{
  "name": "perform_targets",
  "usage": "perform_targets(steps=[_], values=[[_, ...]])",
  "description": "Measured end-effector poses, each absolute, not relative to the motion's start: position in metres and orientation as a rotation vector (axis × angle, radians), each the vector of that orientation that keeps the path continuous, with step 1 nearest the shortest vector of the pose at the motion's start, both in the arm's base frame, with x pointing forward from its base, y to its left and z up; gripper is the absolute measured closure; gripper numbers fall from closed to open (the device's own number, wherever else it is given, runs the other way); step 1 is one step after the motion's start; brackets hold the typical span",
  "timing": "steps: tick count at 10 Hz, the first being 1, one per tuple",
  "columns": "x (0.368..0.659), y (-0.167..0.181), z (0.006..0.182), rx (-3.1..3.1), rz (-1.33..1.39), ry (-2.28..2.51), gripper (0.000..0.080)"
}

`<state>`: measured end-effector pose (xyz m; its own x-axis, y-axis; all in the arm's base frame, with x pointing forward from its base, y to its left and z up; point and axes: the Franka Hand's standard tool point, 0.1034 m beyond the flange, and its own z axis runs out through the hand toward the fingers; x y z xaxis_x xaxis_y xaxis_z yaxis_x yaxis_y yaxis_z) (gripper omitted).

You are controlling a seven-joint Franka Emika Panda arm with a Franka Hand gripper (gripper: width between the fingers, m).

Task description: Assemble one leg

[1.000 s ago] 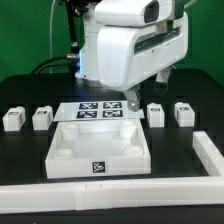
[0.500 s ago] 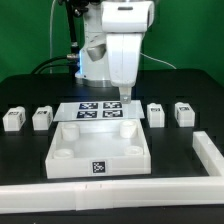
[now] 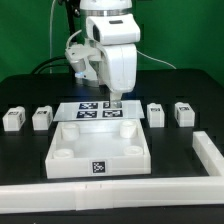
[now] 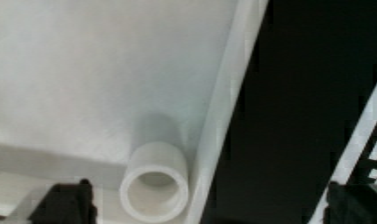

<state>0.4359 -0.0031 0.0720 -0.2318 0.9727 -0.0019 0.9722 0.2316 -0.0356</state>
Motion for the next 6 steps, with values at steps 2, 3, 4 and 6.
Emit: perform_targets(steps=[2, 3, 4, 6], values=[[0.436, -0.004, 0.069, -1.956, 0.052, -2.423, 0.0150], [0.441, -0.007, 0.057, -2.020, 0.074, -2.342, 0.0150], [0.442, -0.007, 0.043, -2.050, 0.091, -2.290, 0.0150], [0.430, -0.005, 0.016, -2.054, 0.120, -2.233, 0.0150]])
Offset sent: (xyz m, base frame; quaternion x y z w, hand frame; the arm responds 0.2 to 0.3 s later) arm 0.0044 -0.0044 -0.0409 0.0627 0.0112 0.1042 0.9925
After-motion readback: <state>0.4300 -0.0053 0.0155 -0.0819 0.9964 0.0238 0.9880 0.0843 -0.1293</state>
